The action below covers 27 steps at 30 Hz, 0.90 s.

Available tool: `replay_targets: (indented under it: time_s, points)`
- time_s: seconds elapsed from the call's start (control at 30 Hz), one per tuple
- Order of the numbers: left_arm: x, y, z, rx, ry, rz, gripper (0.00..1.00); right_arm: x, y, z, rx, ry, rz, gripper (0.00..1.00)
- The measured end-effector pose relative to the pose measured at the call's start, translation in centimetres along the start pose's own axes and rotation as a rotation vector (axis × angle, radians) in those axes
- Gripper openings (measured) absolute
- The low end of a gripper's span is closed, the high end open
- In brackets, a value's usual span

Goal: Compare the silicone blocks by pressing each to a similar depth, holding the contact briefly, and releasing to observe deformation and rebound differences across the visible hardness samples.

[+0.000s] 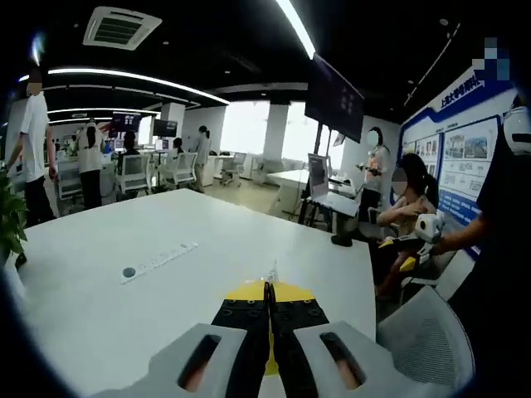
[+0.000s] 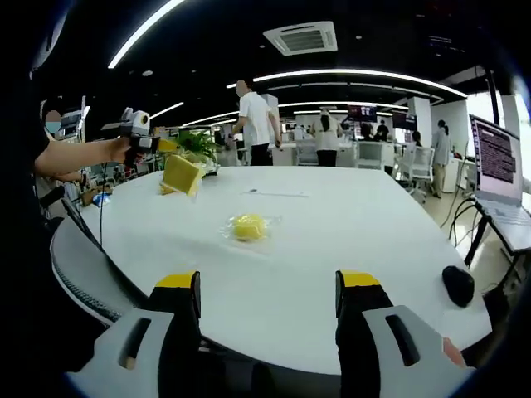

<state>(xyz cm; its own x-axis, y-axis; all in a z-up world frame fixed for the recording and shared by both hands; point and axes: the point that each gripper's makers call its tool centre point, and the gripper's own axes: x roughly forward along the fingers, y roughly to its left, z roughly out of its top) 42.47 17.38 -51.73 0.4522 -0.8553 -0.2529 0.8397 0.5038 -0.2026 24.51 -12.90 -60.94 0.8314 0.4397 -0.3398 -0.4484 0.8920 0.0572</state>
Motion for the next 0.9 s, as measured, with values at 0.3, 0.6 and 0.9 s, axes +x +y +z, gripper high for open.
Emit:
replay_targets:
  time_s: [0.3,0.6,0.9]
  points:
    - [1.5,1.9,-4.4,-0.105,0.068,0.011,0.00,-0.8,0.2,-1.2,0.014,0.065,0.026,0.56]
    - [2.3,3.6,-7.2,-0.200,0.074,0.045,0.00,-1.2,-0.5,-1.2,0.026,0.075,-0.006,0.56]
    - [1.0,9.3,-8.1,-0.257,0.048,0.158,0.00,-1.0,-0.7,-1.1,0.029,0.082,-0.019,0.55]
